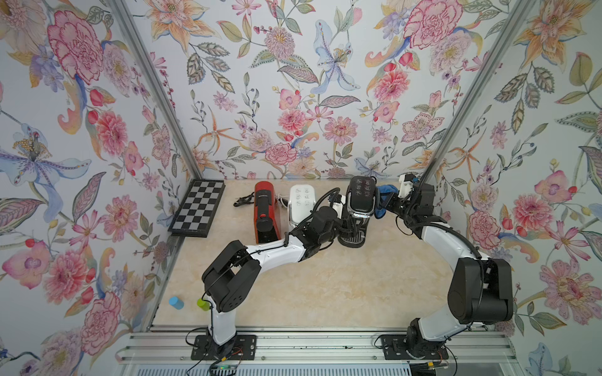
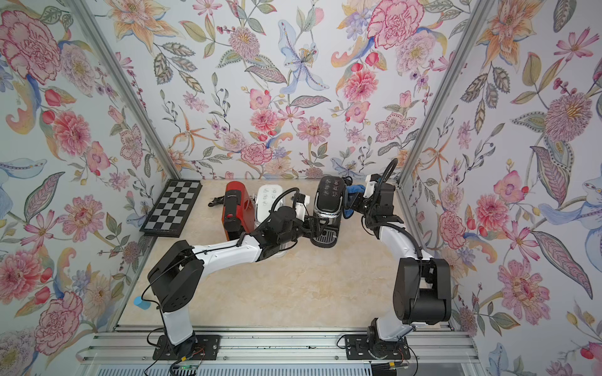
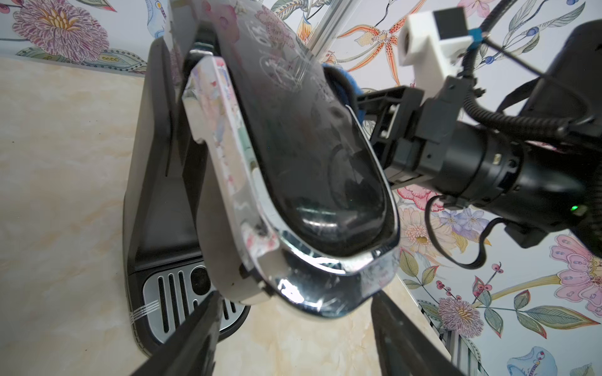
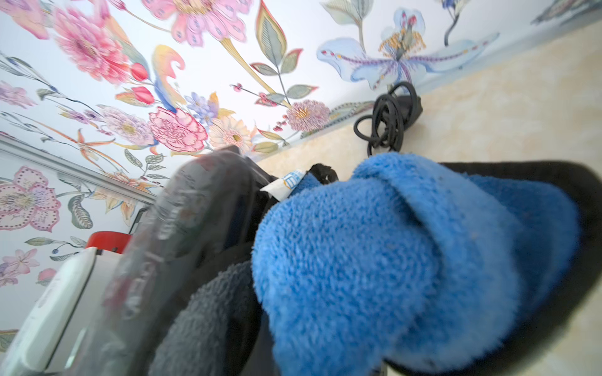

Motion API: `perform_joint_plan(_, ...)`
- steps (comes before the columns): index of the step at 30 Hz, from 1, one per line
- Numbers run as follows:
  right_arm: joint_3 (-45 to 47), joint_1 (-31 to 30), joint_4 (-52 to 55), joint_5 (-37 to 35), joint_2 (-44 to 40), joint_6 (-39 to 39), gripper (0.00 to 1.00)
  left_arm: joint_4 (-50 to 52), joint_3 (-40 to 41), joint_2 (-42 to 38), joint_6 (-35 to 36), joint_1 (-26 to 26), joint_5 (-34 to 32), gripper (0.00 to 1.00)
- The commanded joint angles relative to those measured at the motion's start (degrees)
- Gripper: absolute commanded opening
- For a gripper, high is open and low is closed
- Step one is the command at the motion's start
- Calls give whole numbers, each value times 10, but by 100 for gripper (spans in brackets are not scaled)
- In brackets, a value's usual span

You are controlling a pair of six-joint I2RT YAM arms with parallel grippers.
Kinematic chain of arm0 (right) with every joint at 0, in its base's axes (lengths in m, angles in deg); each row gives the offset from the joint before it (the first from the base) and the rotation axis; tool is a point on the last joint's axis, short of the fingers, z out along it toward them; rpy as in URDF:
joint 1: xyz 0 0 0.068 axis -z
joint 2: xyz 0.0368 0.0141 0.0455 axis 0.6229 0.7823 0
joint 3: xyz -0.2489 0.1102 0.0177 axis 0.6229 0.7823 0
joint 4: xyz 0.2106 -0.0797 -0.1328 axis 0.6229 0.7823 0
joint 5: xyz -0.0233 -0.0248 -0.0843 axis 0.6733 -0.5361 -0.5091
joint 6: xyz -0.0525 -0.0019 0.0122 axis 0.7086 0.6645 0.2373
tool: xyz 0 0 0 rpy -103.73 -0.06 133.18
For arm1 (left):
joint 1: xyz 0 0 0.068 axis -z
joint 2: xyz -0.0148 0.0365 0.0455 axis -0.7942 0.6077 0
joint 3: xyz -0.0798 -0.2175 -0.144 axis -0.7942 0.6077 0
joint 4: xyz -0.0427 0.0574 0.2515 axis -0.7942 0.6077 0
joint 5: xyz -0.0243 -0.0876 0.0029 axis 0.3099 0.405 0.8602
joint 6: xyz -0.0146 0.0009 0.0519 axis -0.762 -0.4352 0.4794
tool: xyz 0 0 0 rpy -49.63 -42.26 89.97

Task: Wipe the surface of a coffee machine
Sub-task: Wipe the dirt from the surface of the coffee machine.

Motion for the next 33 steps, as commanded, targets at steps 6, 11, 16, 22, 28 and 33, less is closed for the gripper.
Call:
perform_joint_plan(6,25,-5,-9,48,90,18,3,1,2,-1,-7,8,-4,73)
perform_joint_plan(11,51,-13,-40,49,150,22,3,2,4,-3,-6,8,-5,73)
perform_joint_plan(16,47,-26,-25,53,186,50,3,7,7,-1,2,8,-13,73)
perform_joint_plan(22,78,-58,7,14,153,84,3,7,6,1,3,7,-14,73)
perform_joint_plan(28,141,-69,17,-13,71,83,3,11,6,1,5,7,-13,73)
perform_joint_plan(33,182,-94,32,-21,28,80,3,-5,13,1,-2,7,-12,73)
